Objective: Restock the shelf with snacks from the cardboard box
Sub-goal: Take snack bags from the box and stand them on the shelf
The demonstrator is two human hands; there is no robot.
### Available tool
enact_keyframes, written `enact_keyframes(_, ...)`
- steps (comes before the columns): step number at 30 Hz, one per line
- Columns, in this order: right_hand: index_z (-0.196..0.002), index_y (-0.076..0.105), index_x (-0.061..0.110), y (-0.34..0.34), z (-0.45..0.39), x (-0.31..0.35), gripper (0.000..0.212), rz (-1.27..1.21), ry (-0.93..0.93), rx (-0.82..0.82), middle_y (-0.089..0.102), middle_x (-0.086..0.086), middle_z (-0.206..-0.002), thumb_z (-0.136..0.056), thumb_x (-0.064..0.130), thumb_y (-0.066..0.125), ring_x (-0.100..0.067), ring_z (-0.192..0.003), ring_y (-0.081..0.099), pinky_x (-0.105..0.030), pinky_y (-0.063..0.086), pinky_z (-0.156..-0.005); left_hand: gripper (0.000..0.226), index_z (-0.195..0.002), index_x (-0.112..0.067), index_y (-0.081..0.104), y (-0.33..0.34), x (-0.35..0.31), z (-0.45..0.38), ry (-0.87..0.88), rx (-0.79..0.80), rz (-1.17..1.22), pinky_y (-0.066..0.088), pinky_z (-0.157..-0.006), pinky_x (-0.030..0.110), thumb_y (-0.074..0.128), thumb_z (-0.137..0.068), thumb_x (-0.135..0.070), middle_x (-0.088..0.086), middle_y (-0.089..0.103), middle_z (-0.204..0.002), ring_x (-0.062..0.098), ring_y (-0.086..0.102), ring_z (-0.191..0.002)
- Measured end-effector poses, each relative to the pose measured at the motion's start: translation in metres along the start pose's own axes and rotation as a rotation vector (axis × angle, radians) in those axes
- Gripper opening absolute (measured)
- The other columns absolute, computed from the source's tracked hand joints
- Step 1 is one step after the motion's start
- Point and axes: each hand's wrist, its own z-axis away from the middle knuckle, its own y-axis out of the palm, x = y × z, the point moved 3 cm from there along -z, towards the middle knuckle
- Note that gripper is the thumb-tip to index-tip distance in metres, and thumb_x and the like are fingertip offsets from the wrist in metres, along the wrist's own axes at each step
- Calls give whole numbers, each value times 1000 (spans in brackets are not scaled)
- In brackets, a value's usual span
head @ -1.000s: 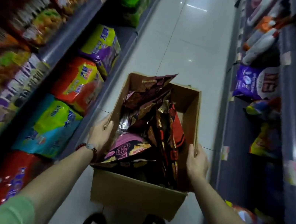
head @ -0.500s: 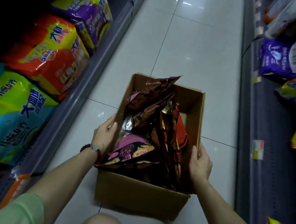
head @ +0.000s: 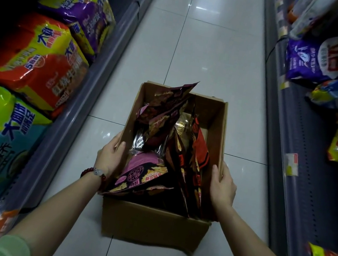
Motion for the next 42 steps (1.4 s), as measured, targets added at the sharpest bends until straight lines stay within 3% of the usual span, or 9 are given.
enact_keyframes(8, -143, 35, 16, -7, 5, 26, 57, -140, 57, 79, 52, -12, -136, -95, 45, 47, -32, -127, 46, -40, 38, -105, 53, -143, -24, 37, -13, -3, -5, -56, 95, -67, 47, -98, 38, 55, -93, -27, 11, 60, -128, 30, 58, -114)
enact_keyframes(12, -141, 39, 13, -13, 10, 63, 54, -61, -151, -46, 45, -10, -141, -95, 40, 48, -26, -132, 41, -38, 34, -108, 40, -131, -14, 52, -19, -27, 0, 58, 0, -48, 43, -103, 36, 55, -92, -23, 9, 59, -130, 26, 54, -120)
enact_keyframes(16, -137, 44, 18, -3, 24, 92, 48, -10, -382, -38, 48, -1, -136, -94, 39, 50, -17, -127, 44, -29, 36, -102, 30, -121, -20, 61, -18, -52, 18, 249, 12, -39, 44, -99, 31, 55, -92, -28, 0, 61, -122, 17, 55, -115)
enact_keyframes(23, -141, 41, 17, 33, 49, 103, 54, -45, -454, 107, 48, -1, -141, -92, 36, 56, -16, -131, 43, -27, 35, -105, 47, -125, -29, 57, 7, -55, 64, 318, 429, 61, 47, -85, 10, 69, -81, -40, -14, 59, -119, -12, 55, -103)
enact_keyframes(28, -139, 43, 17, 32, 45, 103, 53, -12, -430, 59, 51, -1, -138, -91, 35, 58, -17, -128, 46, -31, 40, -105, 54, -124, -32, 56, 9, -42, 63, 401, 472, -57, 47, -102, 32, 76, -74, -37, -12, 56, -124, 2, 54, -114)
enact_keyframes(32, -136, 46, 20, 27, 45, 93, 52, 30, -444, 60, 53, 2, -134, -89, 38, 59, -14, -124, 48, -33, 43, -104, 50, -121, -36, 58, 4, -41, 61, 402, 530, -86, 50, -97, 32, 73, -74, -23, -11, 56, -124, 5, 55, -113)
enact_keyframes(35, -133, 50, 20, 26, 47, 86, 47, 56, -464, 67, 54, 5, -130, -89, 34, 61, -9, -120, 48, -23, 38, -100, 33, -114, -33, 64, 0, -38, 57, 399, 517, -43, 44, -103, 27, 68, -82, -25, -16, 64, -115, -1, 57, -111)
enact_keyframes(39, -125, 59, 18, 27, 43, 83, 37, 61, -493, 55, 59, 3, -128, -92, 34, 58, -11, -125, 49, -31, 39, -107, 22, -108, -33, 70, -9, -40, 56, 375, 441, 42, 49, -88, 20, 64, -87, -33, -16, 70, -101, -5, 62, -97)
enact_keyframes(42, -125, 61, 16, 31, 39, 86, 36, 66, -489, 25, 60, -2, -129, -94, 34, 53, -16, -128, 48, -39, 38, -110, 27, -109, -31, 69, -16, -41, 51, 362, 346, 18, 57, -78, 31, 62, -86, -41, -11, 71, -99, 7, 68, -88)
